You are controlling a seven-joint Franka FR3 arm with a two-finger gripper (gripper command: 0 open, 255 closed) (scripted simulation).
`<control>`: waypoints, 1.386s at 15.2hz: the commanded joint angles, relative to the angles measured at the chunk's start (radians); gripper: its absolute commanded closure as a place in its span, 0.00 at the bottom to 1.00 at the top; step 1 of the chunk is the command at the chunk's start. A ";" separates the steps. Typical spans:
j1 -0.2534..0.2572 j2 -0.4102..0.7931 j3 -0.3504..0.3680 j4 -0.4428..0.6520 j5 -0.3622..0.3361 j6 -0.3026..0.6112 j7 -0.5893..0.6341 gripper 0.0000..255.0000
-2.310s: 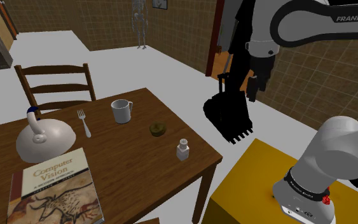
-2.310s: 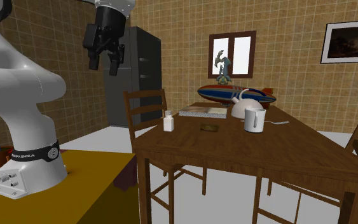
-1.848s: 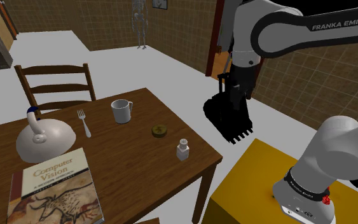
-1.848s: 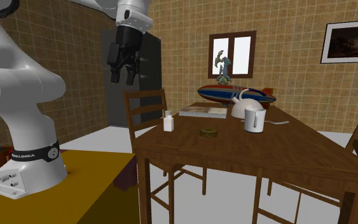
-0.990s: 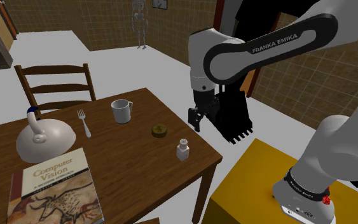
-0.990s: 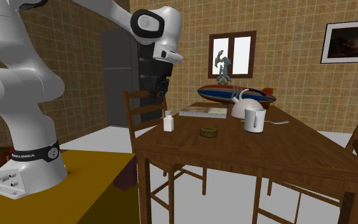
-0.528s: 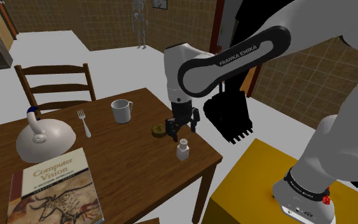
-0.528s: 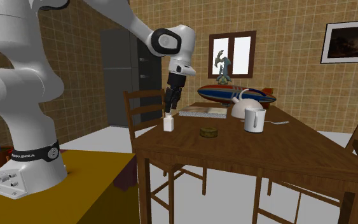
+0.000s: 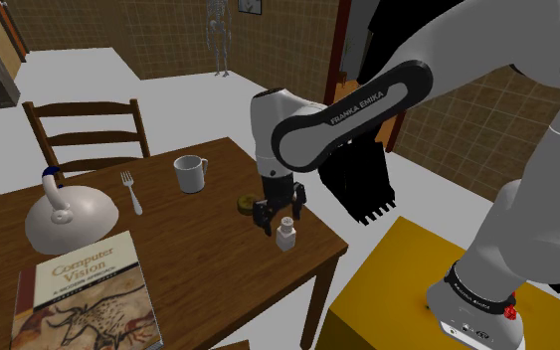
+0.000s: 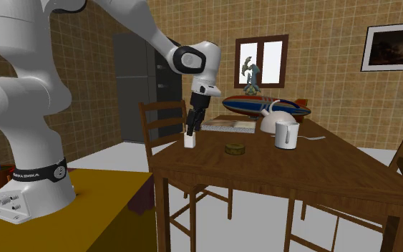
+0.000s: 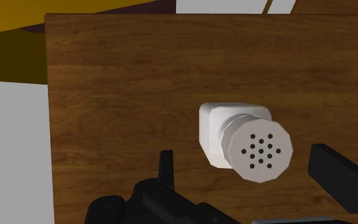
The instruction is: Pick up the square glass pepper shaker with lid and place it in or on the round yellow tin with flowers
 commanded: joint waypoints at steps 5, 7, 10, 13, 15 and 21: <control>0.001 0.006 0.001 -0.017 0.000 0.023 0.000 0.00; 0.001 0.006 0.001 -0.017 0.000 0.023 0.000 0.00; 0.001 0.006 0.001 -0.016 0.000 0.022 0.000 1.00; 0.001 0.006 0.001 -0.016 0.000 0.023 0.000 1.00; 0.001 0.006 0.001 -0.016 -0.001 0.022 0.000 1.00; -0.001 -0.018 0.001 -0.001 0.006 -0.016 -0.001 1.00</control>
